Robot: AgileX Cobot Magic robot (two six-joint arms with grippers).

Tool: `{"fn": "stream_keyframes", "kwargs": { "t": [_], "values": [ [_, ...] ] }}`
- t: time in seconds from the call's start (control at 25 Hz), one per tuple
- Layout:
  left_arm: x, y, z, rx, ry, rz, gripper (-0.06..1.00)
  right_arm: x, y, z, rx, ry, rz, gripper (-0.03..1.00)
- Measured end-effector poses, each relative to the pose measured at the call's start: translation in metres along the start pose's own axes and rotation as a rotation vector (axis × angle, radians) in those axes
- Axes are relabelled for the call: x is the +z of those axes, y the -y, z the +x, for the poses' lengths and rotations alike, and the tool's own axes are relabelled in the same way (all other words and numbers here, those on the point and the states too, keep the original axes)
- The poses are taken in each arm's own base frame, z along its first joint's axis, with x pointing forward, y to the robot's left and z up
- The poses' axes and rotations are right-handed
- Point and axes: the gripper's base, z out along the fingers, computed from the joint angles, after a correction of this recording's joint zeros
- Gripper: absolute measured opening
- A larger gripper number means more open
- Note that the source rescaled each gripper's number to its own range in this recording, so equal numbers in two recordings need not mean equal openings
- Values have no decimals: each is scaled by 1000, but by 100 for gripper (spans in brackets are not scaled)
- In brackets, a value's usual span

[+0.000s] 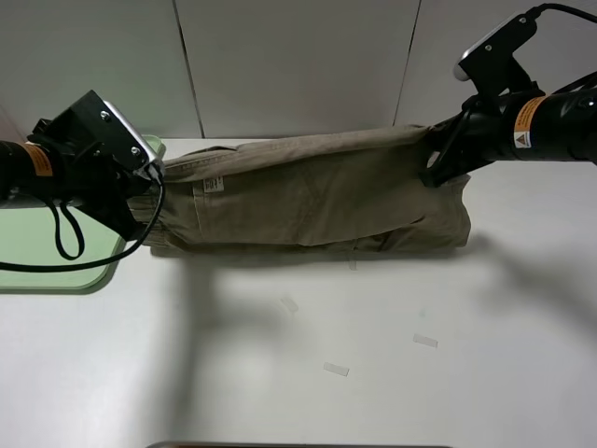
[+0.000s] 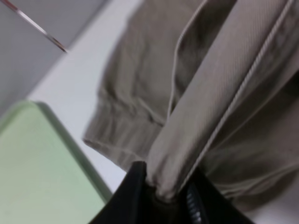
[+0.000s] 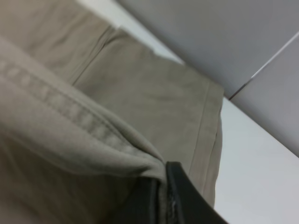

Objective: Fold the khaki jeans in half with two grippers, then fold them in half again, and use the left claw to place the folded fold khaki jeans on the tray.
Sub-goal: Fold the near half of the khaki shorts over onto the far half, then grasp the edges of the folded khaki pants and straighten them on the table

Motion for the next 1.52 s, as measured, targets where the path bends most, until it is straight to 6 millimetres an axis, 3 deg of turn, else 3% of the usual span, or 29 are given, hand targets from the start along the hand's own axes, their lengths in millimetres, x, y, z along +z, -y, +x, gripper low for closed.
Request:
{"fn": "stream_keyframes", "kwargs": {
  "t": [0.24, 0.4, 0.84, 1.08, 1.2, 1.32, 1.36, 1.4, 1.44, 1.52],
  "values": [
    [-2, -21, 0, -52, 97, -101, 7, 10, 22, -22, 108, 156, 48, 0],
    [-3, -26, -1, -41, 119, -125, 7, 21, 25, -28, 105, 192, 41, 0],
    [0, -27, 2, 6, 115, -134, 7, 47, 21, -9, 137, 179, 16, 0],
    [15, -28, 13, -151, 79, -179, 10, 52, 22, -8, 124, 184, 54, 0],
    [17, -36, 16, -287, 92, -267, 27, 51, 30, -6, 153, 180, 121, 19],
    [14, -52, 20, -421, 147, -417, 49, 48, 44, -1, 245, 187, 211, 59],
    [14, -52, 20, -421, 147, -417, 49, 47, 50, -1, 282, 208, 247, 74],
    [13, -55, 21, -439, 166, -455, 55, 46, 53, -1, 313, 229, 278, 83],
    [13, -57, 22, -444, 182, -478, 63, 44, 56, -3, 334, 254, 305, 90],
    [14, -57, 22, -445, 179, -479, 66, 42, 62, -5, 370, 291, 367, 97]
  ]
}}
